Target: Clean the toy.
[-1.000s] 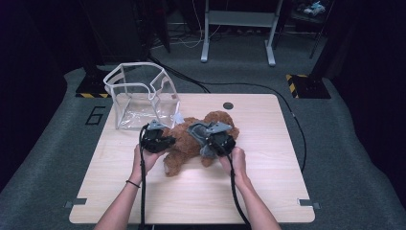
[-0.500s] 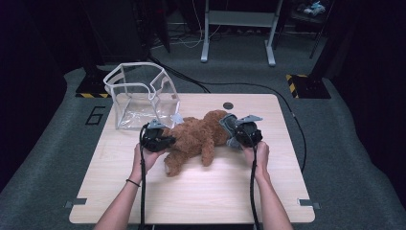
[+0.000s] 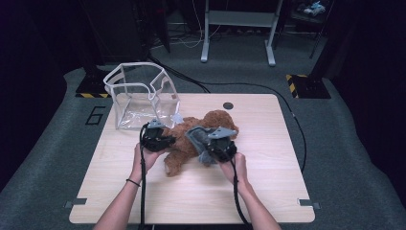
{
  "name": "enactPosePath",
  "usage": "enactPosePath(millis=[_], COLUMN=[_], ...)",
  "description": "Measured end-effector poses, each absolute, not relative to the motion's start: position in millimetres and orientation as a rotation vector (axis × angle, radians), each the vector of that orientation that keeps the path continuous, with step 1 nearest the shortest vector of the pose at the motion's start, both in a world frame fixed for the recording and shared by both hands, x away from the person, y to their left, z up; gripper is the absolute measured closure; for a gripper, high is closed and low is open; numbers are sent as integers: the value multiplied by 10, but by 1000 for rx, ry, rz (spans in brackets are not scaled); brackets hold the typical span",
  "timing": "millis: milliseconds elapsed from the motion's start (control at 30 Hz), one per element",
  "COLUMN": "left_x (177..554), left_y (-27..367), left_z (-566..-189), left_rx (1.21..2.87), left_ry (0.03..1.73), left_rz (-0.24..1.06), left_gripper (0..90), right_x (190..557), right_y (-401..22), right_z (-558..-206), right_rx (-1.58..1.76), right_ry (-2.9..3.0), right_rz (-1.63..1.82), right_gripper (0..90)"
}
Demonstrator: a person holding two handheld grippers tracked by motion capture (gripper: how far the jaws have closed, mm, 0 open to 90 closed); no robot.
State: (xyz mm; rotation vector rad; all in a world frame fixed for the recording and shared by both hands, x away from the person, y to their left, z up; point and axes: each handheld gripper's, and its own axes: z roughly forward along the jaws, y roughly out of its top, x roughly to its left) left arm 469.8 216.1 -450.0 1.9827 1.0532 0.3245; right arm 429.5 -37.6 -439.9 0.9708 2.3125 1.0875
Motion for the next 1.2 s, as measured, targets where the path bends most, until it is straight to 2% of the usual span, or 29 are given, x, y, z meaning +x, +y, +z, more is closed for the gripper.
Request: enactPosePath(millis=[167,400,667,1200], left_x=[4709,4717,4744,4756], left_y=[2167,2174,2212,2215], left_z=[-4498,-4491,-4514,-4512], left_rx=[1977,1985,1966,1994], left_ry=[1057,1053,1039,1023], left_rz=[317,310,276,264], left_gripper=[862,862,862,862], right_x=[4152,4060,4170,4513], right_y=[14,286,47,-740], right_z=[-4541,-4748,-4707,-4527], right_rx=[836,802,868,1107], right_ry=[2425,2481,2417,2244], right_rz=[1082,1029,993,981], right_gripper=[791,790,790,790])
